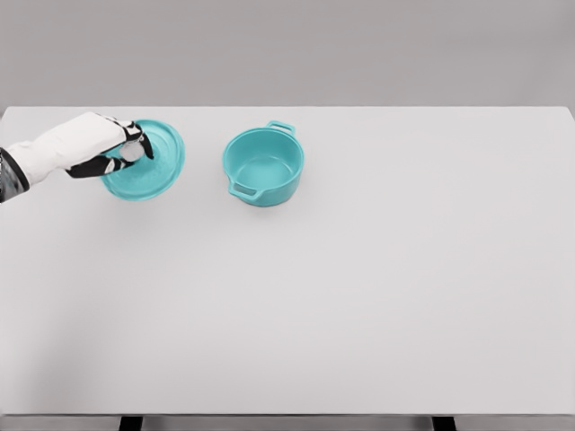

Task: Cover the pot with left arm

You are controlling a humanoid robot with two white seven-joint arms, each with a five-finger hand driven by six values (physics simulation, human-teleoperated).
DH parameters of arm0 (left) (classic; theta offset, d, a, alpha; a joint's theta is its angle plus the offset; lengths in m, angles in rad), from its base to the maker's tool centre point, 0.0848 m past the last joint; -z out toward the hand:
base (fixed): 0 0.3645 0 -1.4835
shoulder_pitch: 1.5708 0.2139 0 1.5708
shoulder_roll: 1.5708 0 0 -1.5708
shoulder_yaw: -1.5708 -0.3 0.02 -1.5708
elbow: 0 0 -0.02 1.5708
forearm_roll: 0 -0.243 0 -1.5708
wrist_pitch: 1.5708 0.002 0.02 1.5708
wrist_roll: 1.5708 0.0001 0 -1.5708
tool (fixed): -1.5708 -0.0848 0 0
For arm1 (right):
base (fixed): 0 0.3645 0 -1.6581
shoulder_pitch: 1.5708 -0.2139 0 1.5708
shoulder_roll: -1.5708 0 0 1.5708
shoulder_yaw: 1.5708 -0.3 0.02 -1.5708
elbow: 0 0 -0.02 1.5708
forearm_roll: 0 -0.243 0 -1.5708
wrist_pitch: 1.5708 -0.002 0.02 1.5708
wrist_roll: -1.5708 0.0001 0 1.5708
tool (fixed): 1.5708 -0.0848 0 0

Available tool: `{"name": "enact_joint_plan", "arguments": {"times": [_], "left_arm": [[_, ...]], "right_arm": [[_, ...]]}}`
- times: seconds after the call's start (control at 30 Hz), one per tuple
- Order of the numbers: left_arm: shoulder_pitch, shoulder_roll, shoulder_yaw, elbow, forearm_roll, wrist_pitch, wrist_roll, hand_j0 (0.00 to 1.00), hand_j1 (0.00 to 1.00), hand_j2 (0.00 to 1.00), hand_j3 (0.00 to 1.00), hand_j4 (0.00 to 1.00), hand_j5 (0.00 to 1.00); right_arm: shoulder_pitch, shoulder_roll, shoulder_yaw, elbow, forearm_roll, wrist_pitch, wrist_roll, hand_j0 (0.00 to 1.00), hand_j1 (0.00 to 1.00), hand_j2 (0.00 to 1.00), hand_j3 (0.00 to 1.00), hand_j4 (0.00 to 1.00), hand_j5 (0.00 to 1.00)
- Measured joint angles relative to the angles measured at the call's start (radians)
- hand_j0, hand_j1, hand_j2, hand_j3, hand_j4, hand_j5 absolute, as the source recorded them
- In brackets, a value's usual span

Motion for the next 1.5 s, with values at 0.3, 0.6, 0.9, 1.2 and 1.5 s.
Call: {"name": "enact_joint_plan", "arguments": {"times": [0.3,0.6,0.9,1.2,1.5], "left_arm": [[-0.037,-0.064,-0.031,-0.004,-0.001,0.000,0.000,0.46,0.46,0.46,0.46,0.46,0.46],[-0.081,-0.127,-0.093,0.004,-0.003,0.000,0.000,0.46,0.46,0.46,0.46,0.46,0.46],[-0.144,-0.216,-0.115,0.047,-0.087,0.000,0.000,0.46,0.46,0.46,0.46,0.46,0.46],[-0.193,-0.292,-0.136,0.107,-0.161,0.000,0.000,0.46,0.46,0.46,0.46,0.46,0.46],[-0.219,-0.343,-0.139,0.156,-0.193,0.000,0.000,0.46,0.46,0.46,0.46,0.46,0.46]], "right_arm": [[-0.002,0.000,0.000,0.000,0.000,0.000,0.000,1.00,1.00,1.00,1.00,1.00,1.00],[0.000,0.000,0.000,0.000,0.000,0.000,0.000,1.00,1.00,1.00,1.00,1.00,1.00],[0.000,0.000,0.000,0.000,0.000,0.000,0.000,1.00,1.00,1.00,1.00,1.00,1.00],[-0.002,0.000,0.000,0.000,0.000,0.000,0.000,1.00,1.00,1.00,1.00,1.00,1.00],[0.000,0.000,0.000,0.000,0.000,0.000,0.000,1.00,1.00,1.00,1.00,1.00,1.00]]}}
